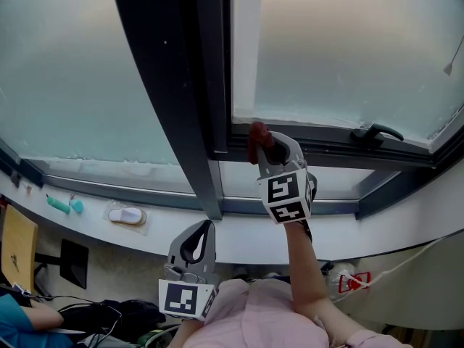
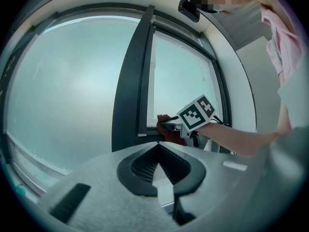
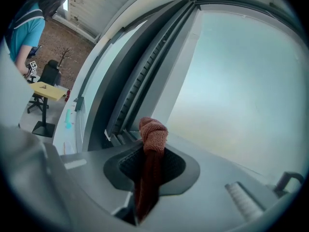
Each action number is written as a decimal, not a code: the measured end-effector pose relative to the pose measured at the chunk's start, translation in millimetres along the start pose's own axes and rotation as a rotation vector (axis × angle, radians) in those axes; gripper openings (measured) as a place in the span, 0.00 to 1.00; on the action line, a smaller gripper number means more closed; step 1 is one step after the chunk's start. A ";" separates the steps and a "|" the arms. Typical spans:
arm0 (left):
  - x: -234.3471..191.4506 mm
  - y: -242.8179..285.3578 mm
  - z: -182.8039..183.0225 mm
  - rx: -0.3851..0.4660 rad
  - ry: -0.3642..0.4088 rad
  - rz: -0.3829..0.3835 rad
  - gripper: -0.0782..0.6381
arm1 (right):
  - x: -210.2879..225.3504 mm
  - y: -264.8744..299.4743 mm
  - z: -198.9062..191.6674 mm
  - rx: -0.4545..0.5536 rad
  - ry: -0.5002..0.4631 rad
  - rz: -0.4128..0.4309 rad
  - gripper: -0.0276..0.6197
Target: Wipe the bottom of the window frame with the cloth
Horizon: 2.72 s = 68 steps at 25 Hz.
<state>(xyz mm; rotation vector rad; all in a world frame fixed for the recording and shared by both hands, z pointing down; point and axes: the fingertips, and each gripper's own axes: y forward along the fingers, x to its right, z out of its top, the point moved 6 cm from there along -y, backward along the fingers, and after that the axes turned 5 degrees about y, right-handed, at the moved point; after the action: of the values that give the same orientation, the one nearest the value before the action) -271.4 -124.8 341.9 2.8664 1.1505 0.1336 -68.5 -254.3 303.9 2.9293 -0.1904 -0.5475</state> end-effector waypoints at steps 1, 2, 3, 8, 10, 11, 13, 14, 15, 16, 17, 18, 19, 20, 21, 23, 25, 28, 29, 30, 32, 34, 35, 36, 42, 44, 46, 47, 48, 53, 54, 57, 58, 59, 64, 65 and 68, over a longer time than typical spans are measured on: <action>1.3 0.5 0.0 0.000 0.000 -0.004 0.10 | 3.4 -1.8 -2.1 -0.001 0.010 -0.006 0.14; 3.1 1.3 0.2 0.001 0.000 -0.011 0.10 | 5.7 -3.0 -3.7 0.000 0.017 -0.010 0.14; 5.2 2.3 0.4 0.004 -0.002 -0.019 0.10 | 7.2 -3.7 -4.8 0.001 0.021 -0.011 0.14; 9.0 2.4 2.7 0.009 -0.001 -0.027 0.10 | 10.0 -6.1 -5.2 0.003 0.020 -0.015 0.14; 8.8 1.5 3.4 0.010 0.001 -0.024 0.10 | 10.8 -7.0 -5.7 0.001 0.021 -0.019 0.14; 9.2 1.5 3.5 0.010 0.002 -0.024 0.10 | 11.7 -7.5 -6.3 0.000 0.022 -0.022 0.14; 10.3 1.7 3.4 0.010 0.003 -0.027 0.10 | 15.2 -9.1 -8.5 0.000 0.031 -0.028 0.14; 10.9 1.7 3.1 0.010 0.004 -0.029 0.10 | 17.5 -10.5 -9.9 0.000 0.038 -0.032 0.14; 11.2 1.6 2.9 0.010 0.004 -0.030 0.10 | 19.8 -11.8 -11.3 0.002 0.049 -0.034 0.14; 11.3 1.5 2.7 0.010 0.004 -0.030 0.10 | 21.7 -12.7 -12.5 0.004 0.063 -0.034 0.14; 11.3 1.7 2.6 0.010 0.004 -0.029 0.10 | 23.0 -13.1 -13.3 0.007 0.076 -0.031 0.14; 11.3 2.0 2.5 0.010 0.004 -0.029 0.10 | 23.7 -13.1 -13.6 0.010 0.084 -0.028 0.14; 11.6 2.3 2.4 0.009 0.004 -0.029 0.10 | 23.9 -13.0 -13.5 0.011 0.088 -0.026 0.14; 12.0 2.5 2.4 0.009 0.003 -0.030 0.10 | 24.0 -13.1 -13.4 0.012 0.088 -0.025 0.14; 12.3 2.8 2.3 0.008 0.003 -0.032 0.10 | 24.2 -13.3 -13.5 0.012 0.087 -0.026 0.14; 12.0 3.1 2.0 0.008 0.004 -0.031 0.10 | 26.0 -14.7 -14.6 0.013 0.087 -0.034 0.14; 11.3 3.2 1.7 0.008 0.004 -0.028 0.10 | 30.2 -17.6 -17.3 0.014 0.092 -0.046 0.14; 11.6 4.7 1.4 0.006 0.004 -0.029 0.10 | 37.9 -21.7 -21.2 0.015 0.110 -0.056 0.14; 12.2 5.6 1.4 0.006 0.004 -0.033 0.10 | 39.3 -22.1 -21.8 0.016 0.115 -0.054 0.14; 13.1 6.5 1.5 0.006 0.003 -0.037 0.10 | 40.0 -22.3 -22.1 0.018 0.118 -0.050 0.14; 14.6 8.3 2.0 0.006 0.004 -0.046 0.10 | 40.7 -22.5 -22.3 0.021 0.119 -0.046 0.14; 15.0 9.7 2.3 0.006 0.005 -0.049 0.10 | 42.6 -23.5 -23.3 0.023 0.118 -0.049 0.14; 14.8 10.2 2.4 0.006 0.005 -0.049 0.10 | 44.3 -24.6 -24.1 0.025 0.121 -0.051 0.14; 14.5 10.6 2.4 0.006 0.005 -0.048 0.10 | 46.3 -25.8 -25.1 0.026 0.125 -0.053 0.14; 17.1 15.1 2.1 0.004 0.011 -0.053 0.10 | 51.6 -28.1 -27.9 0.037 0.143 -0.039 0.14; 17.8 16.9 2.2 0.003 0.011 -0.057 0.10 | 51.9 -28.1 -28.1 0.039 0.143 -0.035 0.14; 18.0 18.3 1.9 0.002 0.010 -0.057 0.10 | 53.8 -29.2 -29.3 0.039 0.143 -0.038 0.14; 18.2 19.0 1.7 0.001 0.010 -0.057 0.10 | 55.7 -30.4 -30.6 0.039 0.145 -0.041 0.14; 18.7 19.8 1.5 0.001 0.011 -0.057 0.10 | 58.0 -32.0 -32.5 0.039 0.148 -0.046 0.14; 28.2 27.5 2.3 -0.002 0.014 -0.074 0.10 | 68.5 -38.3 -37.1 0.038 0.144 -0.064 0.14; 32.2 29.0 2.9 -0.003 0.014 -0.080 0.10 | 69.9 -39.5 -37.5 0.035 0.138 -0.067 0.14; 42.9 31.8 4.8 -0.006 0.013 -0.089 0.10 | 73.7 -43.0 -39.7 0.041 0.141 -0.071 0.14; 44.8 32.1 5.5 -0.007 0.013 -0.086 0.10 | 74.4 -43.7 -40.5 0.045 0.149 -0.069 0.14; 45.6 32.2 6.2 -0.007 0.011 -0.079 0.10 | 74.8 -43.9 -40.8 0.047 0.155 -0.064 0.14; 47.6 31.7 9.3 -0.008 0.005 -0.039 0.10 | 78.8 -45.7 -41.2 0.034 0.133 -0.046 0.14; 48.9 31.7 9.4 -0.010 0.004 -0.036 0.10 | 81.3 -47.1 -42.5 0.032 0.133 -0.047 0.14; 51.8 32.4 10.1 -0.010 0.002 -0.028 0.10 | 86.9 -48.9 -44.6 0.035 0.154 -0.035 0.14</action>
<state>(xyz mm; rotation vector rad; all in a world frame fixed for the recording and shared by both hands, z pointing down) -210.8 -112.5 337.6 2.8410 1.1858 0.1409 32.9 -214.0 306.2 2.9976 -0.1309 -0.3239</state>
